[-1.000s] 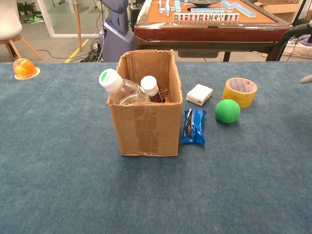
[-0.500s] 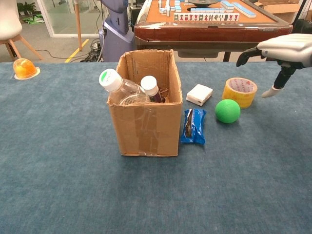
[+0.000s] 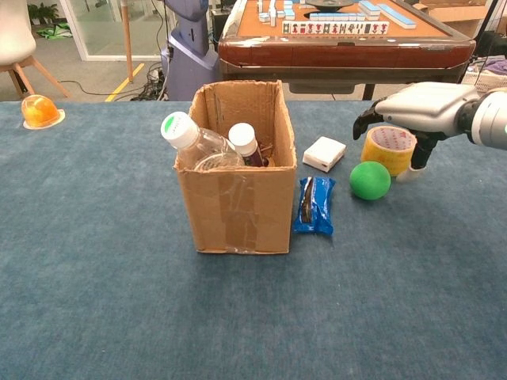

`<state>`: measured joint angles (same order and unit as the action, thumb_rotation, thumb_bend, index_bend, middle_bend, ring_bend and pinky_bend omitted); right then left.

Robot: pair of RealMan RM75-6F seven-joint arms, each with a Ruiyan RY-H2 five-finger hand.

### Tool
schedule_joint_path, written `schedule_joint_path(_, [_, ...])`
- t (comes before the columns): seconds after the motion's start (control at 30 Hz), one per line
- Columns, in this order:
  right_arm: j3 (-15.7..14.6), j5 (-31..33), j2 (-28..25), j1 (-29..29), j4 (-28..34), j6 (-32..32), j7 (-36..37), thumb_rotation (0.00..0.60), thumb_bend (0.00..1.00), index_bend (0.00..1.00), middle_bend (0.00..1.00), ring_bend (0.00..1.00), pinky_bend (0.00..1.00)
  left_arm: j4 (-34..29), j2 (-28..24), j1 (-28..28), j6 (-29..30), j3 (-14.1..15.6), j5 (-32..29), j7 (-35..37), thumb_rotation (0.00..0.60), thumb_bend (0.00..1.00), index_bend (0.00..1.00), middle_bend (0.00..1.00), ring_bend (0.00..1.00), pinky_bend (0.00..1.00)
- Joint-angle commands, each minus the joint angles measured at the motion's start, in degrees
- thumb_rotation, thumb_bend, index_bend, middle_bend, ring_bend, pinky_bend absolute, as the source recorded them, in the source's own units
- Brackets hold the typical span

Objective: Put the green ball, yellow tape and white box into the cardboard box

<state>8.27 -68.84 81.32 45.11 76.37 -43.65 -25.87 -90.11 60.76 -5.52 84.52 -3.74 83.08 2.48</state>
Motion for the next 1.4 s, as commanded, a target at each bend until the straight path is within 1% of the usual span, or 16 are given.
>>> schedule_joint_path(0.03, [-0.6, -0.1, 0.9, 0.5, -0.9, 0.1, -0.4, 0.6, 0.0, 0.27, 0.22, 0.1, 0.15, -0.1, -0.1, 0.0, 0.0, 0.0, 0.0, 0.0, 0.6, 0.15, 0.46, 0.44, 0.41, 0.57])
schedule_joint_path(0.3, [-1.9, -0.4, 3.3, 1.6, -3.4, 0.7, -0.9, 0.6, 0.0, 0.31, 0.25, 0.1, 0.14, -0.5, -0.6, 0.1, -0.2, -0.1, -0.3, -0.2, 0.6, 0.15, 0.46, 0.44, 0.41, 0.57])
schedule_joint_path(0.47, [-2.3, -0.4, 4.3, 2.0, -4.5, 0.8, -0.9, 0.6, 0.0, 0.32, 0.29, 0.1, 0.14, -0.7, -0.8, 0.1, -0.2, -0.2, -0.5, -0.3, 0.6, 0.15, 0.46, 0.44, 0.41, 0.57])
schedule_joint_path(0.7, [-2.7, -0.3, 5.1, 2.4, -5.4, 0.9, -0.7, 0.6, 0.0, 0.33, 0.31, 0.1, 0.14, -1.0, -1.0, 0.2, -0.2, -0.3, -0.8, -0.3, 0.6, 0.15, 0.47, 0.44, 0.41, 0.57])
schedule_joint_path(0.8, [-3.0, -0.4, 5.4, 2.4, -5.8, 0.8, -0.8, 0.6, 0.0, 0.36, 0.33, 0.1, 0.14, -1.0, -1.1, 0.3, -0.3, -0.3, -1.0, -0.5, 0.6, 0.15, 0.47, 0.44, 0.41, 0.57])
schedule_joint_path(1.27, [-3.5, -0.8, 5.8, 2.1, -6.6, -0.6, -0.6, 0.6, 0.0, 0.47, 0.43, 0.1, 0.14, -1.3, -1.3, 0.2, -1.0, -0.4, -1.8, -1.3, 0.6, 0.15, 0.47, 0.44, 0.41, 0.57])
schedule_joint_path(1.4, [-3.0, -1.1, 4.6, 1.7, -4.8, -2.2, -0.2, 0.6, 0.0, 0.49, 0.45, 0.1, 0.14, -1.3, -1.3, 0.2, -1.0, -0.4, -1.8, -1.3, 0.6, 0.15, 0.47, 0.44, 0.41, 0.57])
